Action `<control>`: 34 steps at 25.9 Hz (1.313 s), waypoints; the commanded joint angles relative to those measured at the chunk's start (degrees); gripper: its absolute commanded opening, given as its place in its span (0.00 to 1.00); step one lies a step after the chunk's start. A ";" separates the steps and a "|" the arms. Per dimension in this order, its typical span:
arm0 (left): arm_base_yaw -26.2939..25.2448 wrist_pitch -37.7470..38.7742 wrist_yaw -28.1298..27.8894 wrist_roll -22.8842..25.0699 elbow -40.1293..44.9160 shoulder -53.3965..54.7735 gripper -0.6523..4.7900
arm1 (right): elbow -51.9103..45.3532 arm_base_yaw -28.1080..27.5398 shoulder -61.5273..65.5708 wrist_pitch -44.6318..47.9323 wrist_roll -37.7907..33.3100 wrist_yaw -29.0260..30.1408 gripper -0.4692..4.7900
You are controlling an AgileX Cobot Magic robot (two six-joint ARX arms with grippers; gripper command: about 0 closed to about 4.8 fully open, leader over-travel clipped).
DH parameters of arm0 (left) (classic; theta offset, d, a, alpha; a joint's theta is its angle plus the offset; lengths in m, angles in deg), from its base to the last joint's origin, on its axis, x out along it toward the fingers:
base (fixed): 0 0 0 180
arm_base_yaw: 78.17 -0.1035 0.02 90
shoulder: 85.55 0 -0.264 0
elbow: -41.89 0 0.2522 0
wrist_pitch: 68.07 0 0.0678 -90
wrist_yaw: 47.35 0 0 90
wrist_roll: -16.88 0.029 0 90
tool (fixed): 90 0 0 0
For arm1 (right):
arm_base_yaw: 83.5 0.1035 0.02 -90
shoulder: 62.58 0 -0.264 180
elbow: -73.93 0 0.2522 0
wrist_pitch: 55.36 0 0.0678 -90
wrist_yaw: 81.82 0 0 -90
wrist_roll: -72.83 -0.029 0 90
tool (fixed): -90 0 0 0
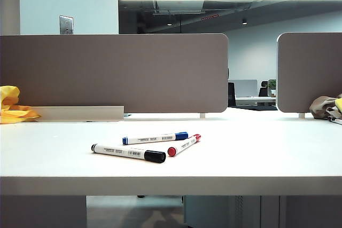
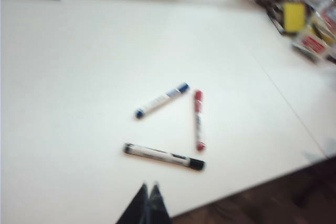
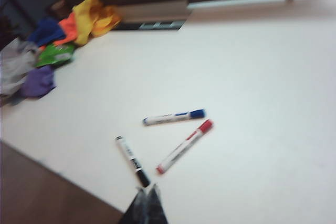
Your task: Pick up the markers one by one and line them up horizontally in a straight line on the table.
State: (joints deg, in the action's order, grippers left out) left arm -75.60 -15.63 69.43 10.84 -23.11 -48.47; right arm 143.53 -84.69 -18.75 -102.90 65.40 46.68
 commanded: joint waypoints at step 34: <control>7.13 6.25 2.99 -0.31 -12.87 38.18 0.11 | 39.21 25.88 64.83 -11.19 7.39 -19.56 0.38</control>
State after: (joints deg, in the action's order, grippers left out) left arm -68.43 -9.10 72.43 9.55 -35.57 -10.70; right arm 180.70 -59.49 45.10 -113.83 72.95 28.15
